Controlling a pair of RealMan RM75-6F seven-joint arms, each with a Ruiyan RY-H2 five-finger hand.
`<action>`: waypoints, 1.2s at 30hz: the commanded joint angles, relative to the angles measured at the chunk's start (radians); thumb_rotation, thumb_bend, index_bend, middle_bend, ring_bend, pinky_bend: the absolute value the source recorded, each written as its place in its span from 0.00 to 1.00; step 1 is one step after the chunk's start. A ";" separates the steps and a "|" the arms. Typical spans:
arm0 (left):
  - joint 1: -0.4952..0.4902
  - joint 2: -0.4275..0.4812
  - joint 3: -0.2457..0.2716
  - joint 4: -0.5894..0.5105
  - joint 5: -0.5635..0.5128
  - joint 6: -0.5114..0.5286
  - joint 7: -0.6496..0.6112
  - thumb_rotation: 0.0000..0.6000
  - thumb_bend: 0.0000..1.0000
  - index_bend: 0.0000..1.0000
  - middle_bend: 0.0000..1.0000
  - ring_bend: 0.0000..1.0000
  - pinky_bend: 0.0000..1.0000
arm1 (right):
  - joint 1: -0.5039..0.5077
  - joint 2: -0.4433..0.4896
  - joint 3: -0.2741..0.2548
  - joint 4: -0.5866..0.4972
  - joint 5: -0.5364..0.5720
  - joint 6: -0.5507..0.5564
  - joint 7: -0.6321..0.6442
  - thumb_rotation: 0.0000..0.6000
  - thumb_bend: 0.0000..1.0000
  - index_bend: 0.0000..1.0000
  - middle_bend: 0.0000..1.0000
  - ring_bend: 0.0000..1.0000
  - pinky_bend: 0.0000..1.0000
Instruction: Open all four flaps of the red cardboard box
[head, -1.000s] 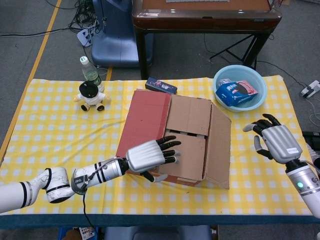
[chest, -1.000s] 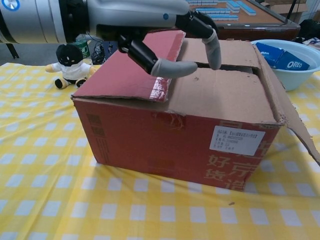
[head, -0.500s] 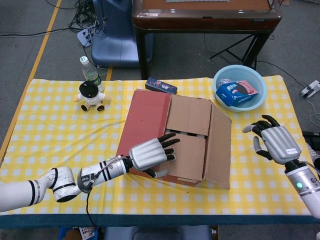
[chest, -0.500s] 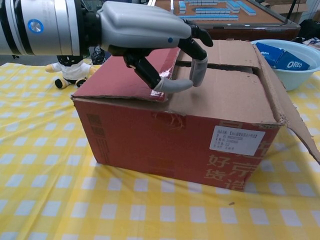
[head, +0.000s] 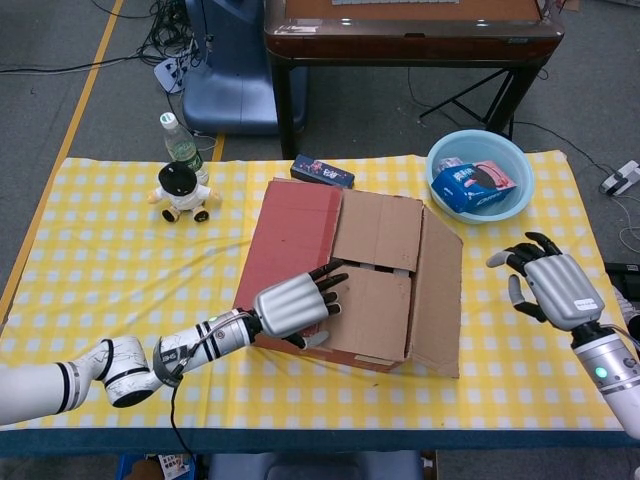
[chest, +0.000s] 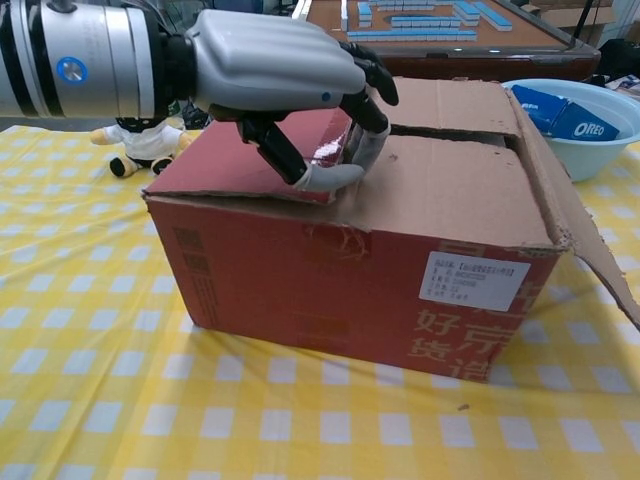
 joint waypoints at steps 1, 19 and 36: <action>0.008 0.006 0.003 -0.003 -0.020 0.013 0.027 0.38 0.49 0.55 0.45 0.12 0.00 | 0.001 -0.001 0.000 0.001 -0.001 -0.001 0.003 1.00 0.70 0.33 0.35 0.25 0.10; 0.049 0.190 -0.023 -0.142 -0.083 0.071 0.074 0.38 0.49 0.57 0.47 0.13 0.00 | 0.001 -0.001 0.011 0.003 -0.003 0.011 0.013 1.00 0.70 0.33 0.35 0.25 0.10; 0.077 0.386 -0.059 -0.250 -0.124 0.080 0.068 0.38 0.49 0.55 0.47 0.13 0.00 | -0.007 0.008 0.024 0.003 -0.022 0.048 0.045 1.00 0.70 0.33 0.34 0.25 0.10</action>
